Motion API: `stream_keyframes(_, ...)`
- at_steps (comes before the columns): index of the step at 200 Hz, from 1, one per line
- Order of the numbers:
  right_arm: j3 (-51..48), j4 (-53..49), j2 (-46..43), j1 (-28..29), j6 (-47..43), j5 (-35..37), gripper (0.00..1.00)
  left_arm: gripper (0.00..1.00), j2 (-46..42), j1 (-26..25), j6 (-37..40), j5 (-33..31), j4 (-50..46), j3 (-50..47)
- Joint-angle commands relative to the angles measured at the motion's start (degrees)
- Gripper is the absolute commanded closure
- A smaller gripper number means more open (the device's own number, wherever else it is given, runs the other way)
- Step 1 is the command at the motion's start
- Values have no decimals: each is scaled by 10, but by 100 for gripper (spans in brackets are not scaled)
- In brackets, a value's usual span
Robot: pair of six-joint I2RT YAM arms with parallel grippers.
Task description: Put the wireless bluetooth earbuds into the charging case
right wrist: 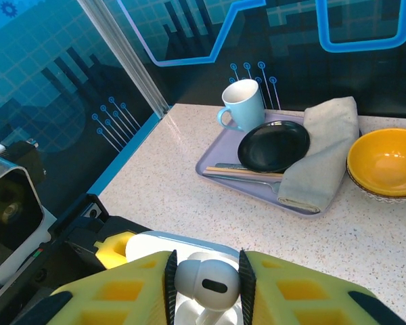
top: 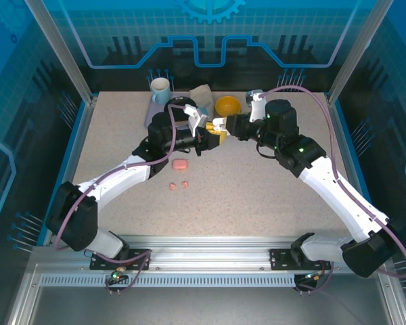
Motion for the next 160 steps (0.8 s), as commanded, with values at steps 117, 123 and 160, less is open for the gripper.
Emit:
stream_keyframes(117,-23,17,8,-11,-15,10,70,100,-7,-5,9,15,-5,14)
stream_keyframes(123,-24,17,7,-13,-13,10,70,100,-7,-4,11,15,-5,14)
stream_keyframes(160,-30,17,2,-19,-13,4,70,100,-8,-4,13,14,-7,14)
